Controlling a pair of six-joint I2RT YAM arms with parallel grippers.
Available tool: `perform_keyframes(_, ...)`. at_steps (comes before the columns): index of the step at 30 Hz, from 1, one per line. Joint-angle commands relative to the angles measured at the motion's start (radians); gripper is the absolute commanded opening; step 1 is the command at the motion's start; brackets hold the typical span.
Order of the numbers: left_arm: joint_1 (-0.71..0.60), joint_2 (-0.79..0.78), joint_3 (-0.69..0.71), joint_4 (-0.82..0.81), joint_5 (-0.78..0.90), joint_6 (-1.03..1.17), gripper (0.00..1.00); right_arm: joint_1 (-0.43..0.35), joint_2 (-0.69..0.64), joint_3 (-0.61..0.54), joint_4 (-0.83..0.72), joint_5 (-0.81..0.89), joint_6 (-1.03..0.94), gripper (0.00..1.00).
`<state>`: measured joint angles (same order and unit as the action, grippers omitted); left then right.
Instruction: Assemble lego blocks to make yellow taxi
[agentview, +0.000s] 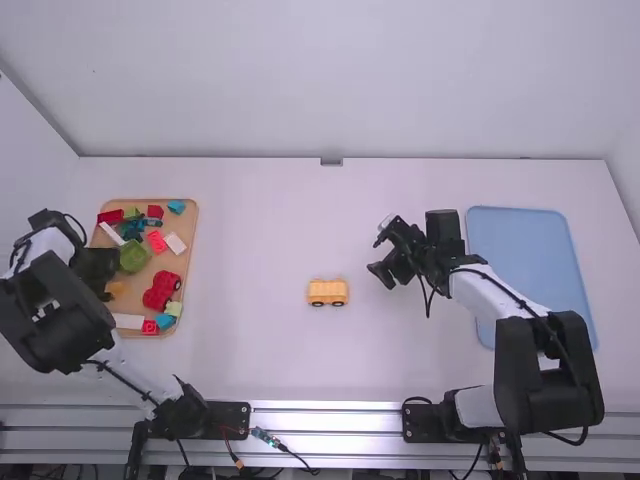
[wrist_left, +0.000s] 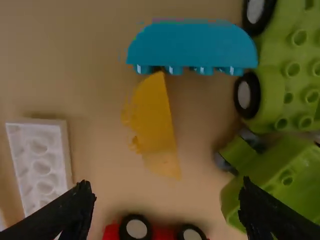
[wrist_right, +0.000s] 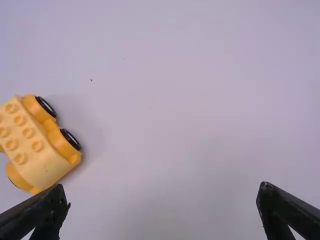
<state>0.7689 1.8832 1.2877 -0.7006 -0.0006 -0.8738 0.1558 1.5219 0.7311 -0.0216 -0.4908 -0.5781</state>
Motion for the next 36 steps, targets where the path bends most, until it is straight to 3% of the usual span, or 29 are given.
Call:
perform_keyframes(1,-0.003,0.0,-0.039,0.016,-0.042,-0.022,0.76,0.001,-0.02,-0.004,-0.004,-0.002,0.005,0.99)
perform_keyframes(7,0.003,0.0,-0.104,0.116,-0.014,-0.025,0.63,0.002,-0.02,-0.004,-0.008,-0.002,0.006,0.99)
perform_keyframes(22,-0.01,0.0,-0.206,0.282,-0.068,-0.054,0.57,-0.001,-0.02,-0.004,-0.012,-0.002,0.006,0.99)
perform_keyframes(28,-0.003,0.0,-0.23,0.322,-0.069,-0.055,0.37,-0.001,-0.02,-0.004,-0.016,-0.001,0.006,0.99)
perform_keyframes(36,-0.01,0.0,-0.254,0.364,-0.069,-0.054,0.27,0.0,-0.02,-0.004,-0.021,0.025,0.006,0.99)
